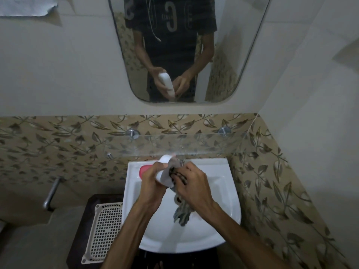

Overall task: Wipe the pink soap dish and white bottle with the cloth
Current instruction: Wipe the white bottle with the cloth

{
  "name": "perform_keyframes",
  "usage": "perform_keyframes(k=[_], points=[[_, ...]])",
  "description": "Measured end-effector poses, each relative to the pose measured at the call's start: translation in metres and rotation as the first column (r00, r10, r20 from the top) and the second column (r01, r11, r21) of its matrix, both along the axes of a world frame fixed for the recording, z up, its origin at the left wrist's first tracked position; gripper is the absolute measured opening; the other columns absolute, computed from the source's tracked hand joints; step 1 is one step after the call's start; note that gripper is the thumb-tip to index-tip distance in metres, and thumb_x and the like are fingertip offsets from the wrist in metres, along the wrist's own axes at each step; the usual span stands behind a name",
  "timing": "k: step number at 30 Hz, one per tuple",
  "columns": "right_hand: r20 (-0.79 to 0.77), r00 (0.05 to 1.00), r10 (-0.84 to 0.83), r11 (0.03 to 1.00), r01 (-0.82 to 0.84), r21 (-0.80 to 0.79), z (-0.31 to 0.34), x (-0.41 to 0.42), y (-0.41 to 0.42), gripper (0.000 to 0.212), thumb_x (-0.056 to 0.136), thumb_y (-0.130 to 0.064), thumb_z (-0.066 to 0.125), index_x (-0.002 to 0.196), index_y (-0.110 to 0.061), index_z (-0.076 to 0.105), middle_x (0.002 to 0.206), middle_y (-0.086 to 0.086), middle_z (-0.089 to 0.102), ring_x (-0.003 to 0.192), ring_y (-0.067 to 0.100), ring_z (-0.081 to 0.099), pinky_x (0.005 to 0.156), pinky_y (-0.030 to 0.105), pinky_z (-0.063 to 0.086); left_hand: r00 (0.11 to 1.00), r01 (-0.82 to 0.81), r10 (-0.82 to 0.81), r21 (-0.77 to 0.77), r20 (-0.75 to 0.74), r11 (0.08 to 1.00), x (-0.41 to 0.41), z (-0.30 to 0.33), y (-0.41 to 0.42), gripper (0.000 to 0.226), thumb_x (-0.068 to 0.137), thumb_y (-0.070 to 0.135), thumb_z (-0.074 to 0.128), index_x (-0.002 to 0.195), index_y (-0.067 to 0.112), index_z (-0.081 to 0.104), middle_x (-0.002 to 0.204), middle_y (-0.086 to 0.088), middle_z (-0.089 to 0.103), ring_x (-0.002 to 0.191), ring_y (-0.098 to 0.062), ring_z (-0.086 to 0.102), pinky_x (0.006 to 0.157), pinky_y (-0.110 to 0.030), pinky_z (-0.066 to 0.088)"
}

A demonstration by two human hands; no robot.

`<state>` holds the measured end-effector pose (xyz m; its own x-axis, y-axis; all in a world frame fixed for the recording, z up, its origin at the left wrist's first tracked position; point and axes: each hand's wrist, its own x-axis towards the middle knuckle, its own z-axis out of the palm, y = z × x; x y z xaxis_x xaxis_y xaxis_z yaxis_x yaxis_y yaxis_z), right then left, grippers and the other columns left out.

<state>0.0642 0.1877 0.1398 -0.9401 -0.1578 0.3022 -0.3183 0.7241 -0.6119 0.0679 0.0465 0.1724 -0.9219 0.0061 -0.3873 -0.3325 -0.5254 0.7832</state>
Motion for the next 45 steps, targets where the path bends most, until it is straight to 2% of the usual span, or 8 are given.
perform_keyframes(k=[5,11,17,23,27,34,39,45], points=[[0.161,0.984,-0.074,0.991,0.09,-0.096,0.003,0.004,-0.012,0.008,0.083,-0.018,0.075,0.082,-0.017,0.083,0.081,0.0,0.074,0.075,0.012,0.065,0.066,0.022,0.049,0.996,0.0,0.013,0.15,-0.086,0.989,-0.001,-0.005,-0.002,0.068,0.069,0.025,0.062,0.13,-0.004,0.067,0.13,-0.035,0.064,0.116,-0.044,0.061,0.104,-0.05,0.045],[0.507,0.855,0.112,0.861,0.171,-0.478,0.019,-0.002,0.0,0.004,0.084,-0.008,0.082,0.084,-0.011,0.086,0.079,0.001,0.081,0.078,0.012,0.075,0.077,0.032,0.062,0.986,0.011,0.024,0.21,-0.163,0.978,-0.001,-0.014,0.003,0.072,0.056,0.031,0.08,0.119,-0.003,0.073,0.117,-0.027,0.071,0.104,-0.037,0.069,0.09,-0.042,0.057],[0.467,0.864,0.191,0.763,0.169,-0.624,0.034,0.018,-0.024,0.009,0.085,-0.015,0.079,0.077,-0.016,0.084,0.076,-0.001,0.08,0.073,0.009,0.076,0.07,0.022,0.058,0.996,0.035,-0.016,0.225,-0.087,0.974,0.001,-0.023,0.008,0.046,0.045,0.027,0.079,0.083,0.002,0.08,0.077,-0.017,0.073,0.069,-0.03,0.073,0.063,-0.031,0.06],[0.225,0.96,-0.166,0.907,0.239,-0.346,0.027,0.012,-0.017,0.005,0.084,-0.016,0.08,0.079,-0.016,0.083,0.079,-0.009,0.077,0.075,0.003,0.067,0.071,0.02,0.055,0.988,-0.024,0.066,0.277,-0.143,0.961,-0.005,-0.007,0.008,0.09,0.056,0.035,0.077,0.135,-0.003,0.058,0.136,-0.032,0.058,0.12,-0.044,0.057,0.109,-0.052,0.039],[0.214,0.975,-0.053,0.924,0.129,-0.36,0.025,0.016,-0.026,0.005,0.079,-0.021,0.077,0.078,-0.022,0.082,0.079,-0.013,0.074,0.077,0.005,0.069,0.071,0.021,0.057,0.994,-0.077,0.096,0.298,-0.049,0.952,-0.001,-0.016,0.009,0.058,0.067,0.032,0.06,0.115,-0.001,0.07,0.117,-0.027,0.062,0.101,-0.042,0.062,0.091,-0.044,0.048],[0.143,0.916,-0.374,0.839,0.4,-0.368,0.027,0.004,-0.026,0.012,0.083,-0.004,0.076,0.075,-0.013,0.076,0.075,-0.002,0.071,0.072,0.013,0.064,0.065,0.029,0.052,0.984,-0.027,0.068,0.24,-0.162,0.97,-0.011,0.0,0.014,0.093,0.044,0.035,0.085,0.126,-0.003,0.061,0.131,-0.03,0.056,0.116,-0.043,0.051,0.092,-0.046,0.043],[0.09,0.986,-0.142,0.85,0.167,-0.5,0.041,0.007,-0.042,0.011,0.081,-0.008,0.079,0.086,-0.017,0.083,0.086,-0.007,0.08,0.083,0.004,0.073,0.08,0.021,0.059,0.983,0.065,0.002,0.355,-0.186,0.933,-0.017,-0.004,0.004,0.067,0.078,0.033,0.047,0.131,-0.004,0.062,0.111,-0.023,0.075,0.092,-0.035,0.072,0.079,-0.035,0.06],[-0.023,0.986,-0.163,0.909,0.141,-0.393,0.048,-0.004,-0.038,0.014,0.081,-0.007,0.075,0.086,-0.018,0.083,0.089,-0.006,0.079,0.085,0.008,0.072,0.081,0.029,0.059,0.977,0.076,0.014,0.411,-0.213,0.908,-0.015,-0.007,0.011,0.056,0.081,0.034,0.051,0.123,0.003,0.072,0.128,-0.023,0.07,0.112,-0.033,0.07,0.095,-0.036,0.058]])
